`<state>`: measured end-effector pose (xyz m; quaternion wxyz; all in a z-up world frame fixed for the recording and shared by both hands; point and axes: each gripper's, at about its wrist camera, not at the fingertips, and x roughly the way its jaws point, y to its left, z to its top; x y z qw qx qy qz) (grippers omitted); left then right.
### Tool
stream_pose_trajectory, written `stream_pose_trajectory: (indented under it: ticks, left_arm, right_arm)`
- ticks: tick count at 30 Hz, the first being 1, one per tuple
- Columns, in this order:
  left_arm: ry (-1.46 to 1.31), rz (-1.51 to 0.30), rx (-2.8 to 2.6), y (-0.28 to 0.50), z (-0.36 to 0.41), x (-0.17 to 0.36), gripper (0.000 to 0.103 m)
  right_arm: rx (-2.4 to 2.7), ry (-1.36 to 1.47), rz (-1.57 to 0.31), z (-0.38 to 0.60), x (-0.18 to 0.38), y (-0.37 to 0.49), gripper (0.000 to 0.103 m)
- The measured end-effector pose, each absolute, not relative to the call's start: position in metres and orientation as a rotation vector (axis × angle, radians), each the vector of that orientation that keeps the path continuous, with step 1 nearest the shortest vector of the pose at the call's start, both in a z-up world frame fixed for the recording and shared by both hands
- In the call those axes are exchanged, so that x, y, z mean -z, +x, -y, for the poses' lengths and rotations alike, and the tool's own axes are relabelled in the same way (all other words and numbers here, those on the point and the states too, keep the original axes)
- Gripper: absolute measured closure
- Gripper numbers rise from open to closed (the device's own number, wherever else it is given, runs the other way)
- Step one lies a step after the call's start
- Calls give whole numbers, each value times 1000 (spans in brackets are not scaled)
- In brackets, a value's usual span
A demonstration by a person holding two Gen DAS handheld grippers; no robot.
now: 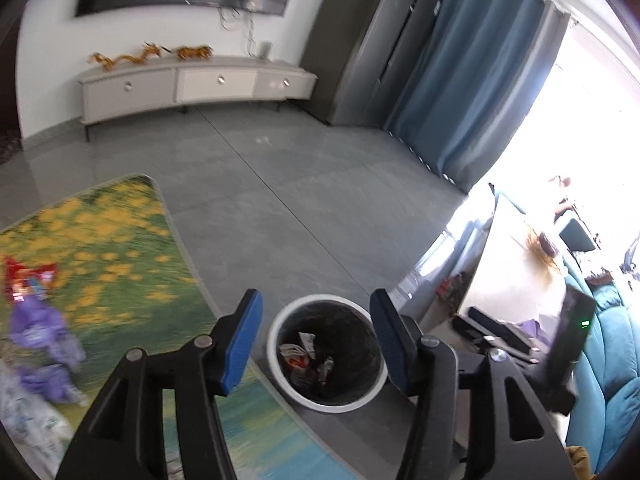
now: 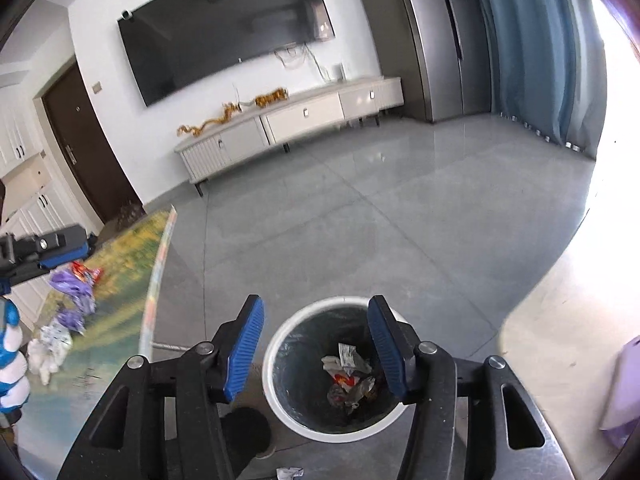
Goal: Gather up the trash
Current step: 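Return both grippers to the remaining trash on the table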
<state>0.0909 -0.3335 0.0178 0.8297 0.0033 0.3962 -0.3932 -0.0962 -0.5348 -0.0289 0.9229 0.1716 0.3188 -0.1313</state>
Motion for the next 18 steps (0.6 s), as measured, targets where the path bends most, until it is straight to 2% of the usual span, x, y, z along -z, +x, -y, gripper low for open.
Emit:
stream_pose_trajectory:
  ticks: [6, 18]
  left_arm:
    - [-4, -711, 733, 79, 269, -58, 41]
    - [-44, -506, 482, 68, 110, -109, 40]
  right_arm:
    - [254, 283, -544, 501, -35, -118, 42]
    - [135, 194, -419, 409, -107, -108, 30]
